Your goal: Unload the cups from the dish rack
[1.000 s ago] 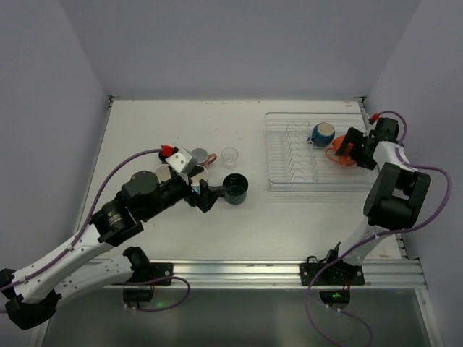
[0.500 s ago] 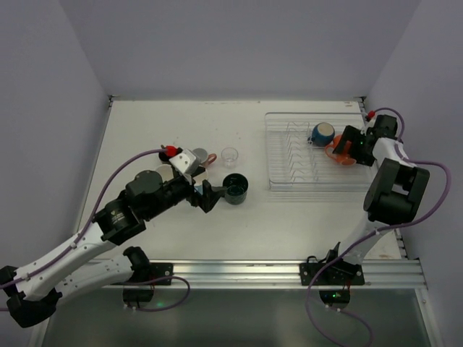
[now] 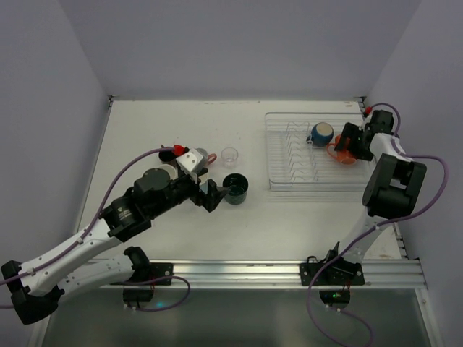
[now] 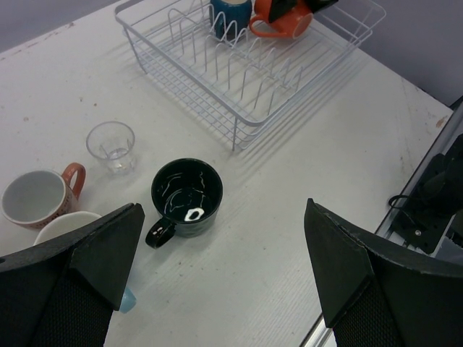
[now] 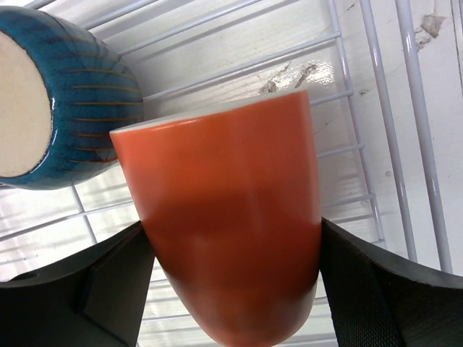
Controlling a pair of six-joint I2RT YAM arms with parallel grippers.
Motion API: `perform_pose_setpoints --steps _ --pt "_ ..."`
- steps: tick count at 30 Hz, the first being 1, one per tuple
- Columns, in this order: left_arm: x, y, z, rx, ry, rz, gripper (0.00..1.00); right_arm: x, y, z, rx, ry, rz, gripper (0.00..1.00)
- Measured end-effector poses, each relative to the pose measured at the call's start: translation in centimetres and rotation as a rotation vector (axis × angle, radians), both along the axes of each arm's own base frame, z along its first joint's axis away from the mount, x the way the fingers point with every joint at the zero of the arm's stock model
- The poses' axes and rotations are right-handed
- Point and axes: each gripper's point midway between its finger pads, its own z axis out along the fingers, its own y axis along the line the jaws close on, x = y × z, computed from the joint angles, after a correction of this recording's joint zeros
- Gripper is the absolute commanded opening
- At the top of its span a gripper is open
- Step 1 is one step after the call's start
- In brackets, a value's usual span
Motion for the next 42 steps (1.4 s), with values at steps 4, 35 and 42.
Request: perform_pose_setpoints --steps 4,35,42 --pt "0.1 -0.1 -0.2 0.004 0.004 0.000 1.00 -0.5 0.5 0.3 -0.024 -0.006 -0.004 0.27" --pt "2.2 -9.5 7.7 -0.172 0.041 -0.196 1.00 -15.0 25.3 13.7 0.596 -0.495 0.525 0.20" --pt "4.3 -13.7 8.1 -0.152 0.097 -0.254 1.00 -18.0 29.2 14.7 0.694 -0.519 0.714 0.20"
